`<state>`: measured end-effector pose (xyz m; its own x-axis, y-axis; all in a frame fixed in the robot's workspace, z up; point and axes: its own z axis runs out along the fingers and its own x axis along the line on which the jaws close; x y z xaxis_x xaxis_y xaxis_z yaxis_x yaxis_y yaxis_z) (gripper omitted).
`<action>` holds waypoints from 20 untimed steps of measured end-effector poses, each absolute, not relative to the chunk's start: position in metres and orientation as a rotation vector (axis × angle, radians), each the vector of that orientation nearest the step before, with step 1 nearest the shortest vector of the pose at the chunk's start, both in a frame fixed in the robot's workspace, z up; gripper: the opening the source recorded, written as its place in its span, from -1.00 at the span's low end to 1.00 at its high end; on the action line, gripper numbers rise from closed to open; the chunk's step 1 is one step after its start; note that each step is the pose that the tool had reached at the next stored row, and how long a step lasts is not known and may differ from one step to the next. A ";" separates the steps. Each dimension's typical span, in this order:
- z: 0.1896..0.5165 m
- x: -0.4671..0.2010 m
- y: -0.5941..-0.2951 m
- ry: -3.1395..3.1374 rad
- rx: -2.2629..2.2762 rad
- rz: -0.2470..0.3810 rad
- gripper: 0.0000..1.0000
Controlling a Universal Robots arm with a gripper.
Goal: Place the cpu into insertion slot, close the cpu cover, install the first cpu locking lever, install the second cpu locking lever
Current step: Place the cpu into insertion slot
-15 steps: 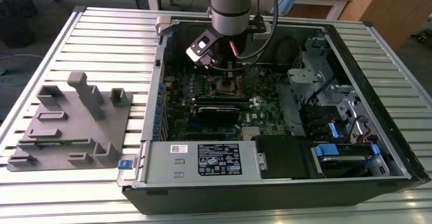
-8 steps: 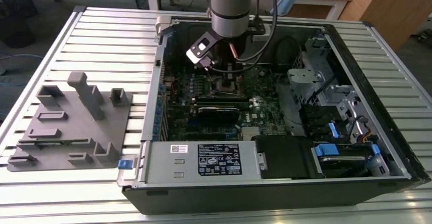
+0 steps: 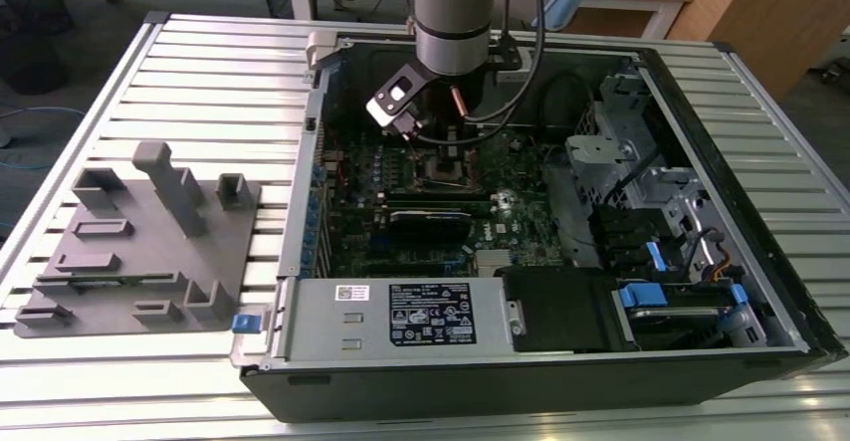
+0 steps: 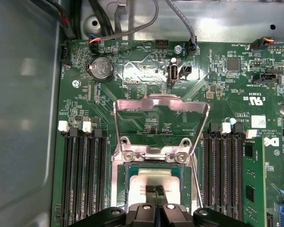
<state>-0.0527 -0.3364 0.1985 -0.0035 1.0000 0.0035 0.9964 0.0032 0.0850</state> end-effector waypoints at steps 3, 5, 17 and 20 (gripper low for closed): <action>0.200 -0.053 -0.336 2.184 2.176 0.101 -0.79; 0.204 -0.053 -0.336 2.183 2.176 0.097 -0.79; 0.209 -0.052 -0.336 2.202 2.195 0.064 -0.79; 0.213 -0.052 -0.336 2.202 2.195 0.064 -0.79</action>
<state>-0.0524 -0.3364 0.2126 -0.0034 1.0000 0.0070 0.9987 0.0030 0.0510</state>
